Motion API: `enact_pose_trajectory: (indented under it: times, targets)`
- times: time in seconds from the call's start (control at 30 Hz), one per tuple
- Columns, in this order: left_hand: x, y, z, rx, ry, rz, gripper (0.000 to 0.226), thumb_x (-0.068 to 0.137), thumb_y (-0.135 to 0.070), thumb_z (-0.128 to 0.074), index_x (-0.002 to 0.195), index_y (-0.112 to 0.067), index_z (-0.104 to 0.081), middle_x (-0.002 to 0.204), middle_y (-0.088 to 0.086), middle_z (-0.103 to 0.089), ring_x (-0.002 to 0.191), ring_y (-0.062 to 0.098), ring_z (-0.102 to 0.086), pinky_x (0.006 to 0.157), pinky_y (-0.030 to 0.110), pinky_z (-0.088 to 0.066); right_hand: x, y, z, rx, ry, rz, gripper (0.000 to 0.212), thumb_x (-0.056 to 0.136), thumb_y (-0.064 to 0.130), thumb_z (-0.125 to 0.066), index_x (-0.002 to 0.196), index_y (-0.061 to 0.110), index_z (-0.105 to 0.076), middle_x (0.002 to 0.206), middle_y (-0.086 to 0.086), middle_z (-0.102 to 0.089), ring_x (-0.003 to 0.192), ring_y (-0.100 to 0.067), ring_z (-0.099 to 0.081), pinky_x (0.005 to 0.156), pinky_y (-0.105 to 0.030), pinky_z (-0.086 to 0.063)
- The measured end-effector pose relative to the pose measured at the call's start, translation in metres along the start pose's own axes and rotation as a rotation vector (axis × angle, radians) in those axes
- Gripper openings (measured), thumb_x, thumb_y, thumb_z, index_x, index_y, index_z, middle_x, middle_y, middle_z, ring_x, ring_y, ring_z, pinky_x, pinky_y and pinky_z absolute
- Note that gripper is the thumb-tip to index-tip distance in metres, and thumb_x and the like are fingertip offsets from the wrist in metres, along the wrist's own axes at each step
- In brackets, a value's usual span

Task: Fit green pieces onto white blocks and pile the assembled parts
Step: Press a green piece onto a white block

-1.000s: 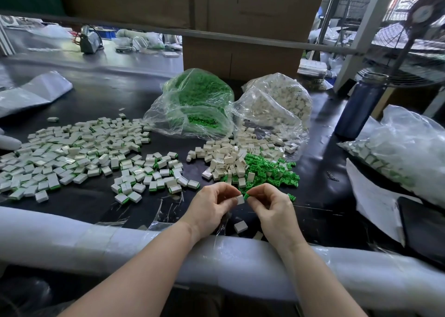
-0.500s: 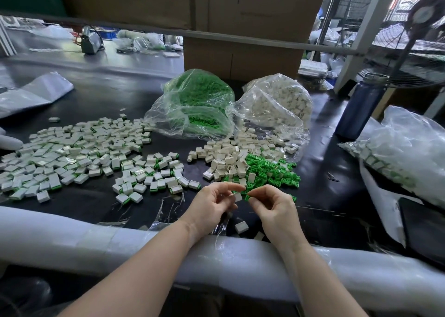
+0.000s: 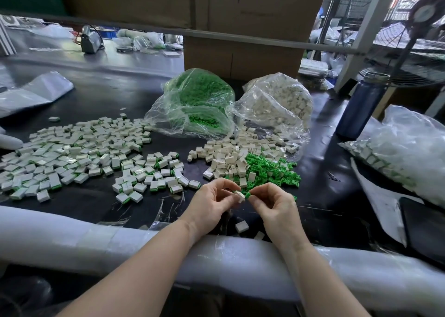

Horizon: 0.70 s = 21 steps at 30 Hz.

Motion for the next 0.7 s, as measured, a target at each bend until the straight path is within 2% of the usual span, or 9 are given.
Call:
enact_pose_trajectory:
  times: [0.1, 0.3, 0.43, 0.53, 0.7]
  targets:
    - [0.0010, 0.0022, 0.0012, -0.008, -0.012, 0.010, 0.005, 0.086, -0.013, -0.063, 0.090, -0.015, -0.061, 0.086, 0.009, -0.069, 0.080, 0.017, -0.065, 0.074, 0.031, -0.056, -0.0004, 0.0007, 0.0004, 0.030, 0.002, -0.004, 0.020, 0.082, 0.001, -0.067, 0.074, 0.020, -0.065, 0.069, 0.006, -0.067, 0.065, 0.001, -0.061, 0.063, -0.011, -0.047]
    - [0.0009, 0.0023, 0.0019, -0.005, -0.011, 0.006, 0.003, 0.085, -0.011, -0.064, 0.085, -0.014, -0.062, 0.078, 0.003, -0.066, 0.069, 0.007, -0.062, 0.065, 0.025, -0.055, -0.0016, 0.0016, -0.0032, 0.030, 0.036, -0.026, 0.016, 0.081, 0.002, -0.068, 0.075, 0.017, -0.067, 0.069, 0.004, -0.067, 0.064, -0.002, -0.061, 0.063, -0.015, -0.049]
    - [0.0012, 0.0022, 0.0010, -0.008, -0.012, 0.011, 0.003, 0.085, -0.008, -0.064, 0.086, -0.011, -0.061, 0.076, 0.005, -0.066, 0.068, 0.011, -0.063, 0.064, 0.025, -0.053, -0.0014, 0.0007, -0.0025, 0.037, 0.027, -0.038, 0.013, 0.080, 0.003, -0.070, 0.075, 0.014, -0.067, 0.067, 0.004, -0.067, 0.061, 0.000, -0.061, 0.061, -0.014, -0.048]
    - [0.0015, 0.0027, 0.0006, 0.001, -0.007, 0.015, 0.003, 0.086, -0.007, -0.063, 0.088, -0.008, -0.061, 0.075, 0.005, -0.066, 0.067, 0.010, -0.063, 0.062, 0.021, -0.052, -0.0017, -0.0008, -0.0042, 0.027, 0.032, -0.058, 0.011, 0.079, 0.003, -0.071, 0.074, 0.013, -0.068, 0.067, 0.002, -0.067, 0.062, -0.006, -0.061, 0.061, -0.018, -0.050]
    - [0.0010, 0.0033, 0.0014, -0.010, -0.018, 0.027, 0.003, 0.086, -0.005, -0.062, 0.087, -0.008, -0.060, 0.074, 0.003, -0.065, 0.063, 0.006, -0.063, 0.059, 0.018, -0.050, -0.0022, -0.0006, -0.0054, 0.007, 0.060, -0.050, 0.020, 0.082, 0.002, -0.067, 0.072, 0.020, -0.067, 0.068, 0.004, -0.067, 0.066, -0.010, -0.062, 0.066, -0.024, -0.053]
Point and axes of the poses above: each hand's wrist, its own x-axis towards the middle knuckle, its own z-axis out of the back of the hand, y = z × x, the point moved 8 cm from there along x, towards the middle knuckle
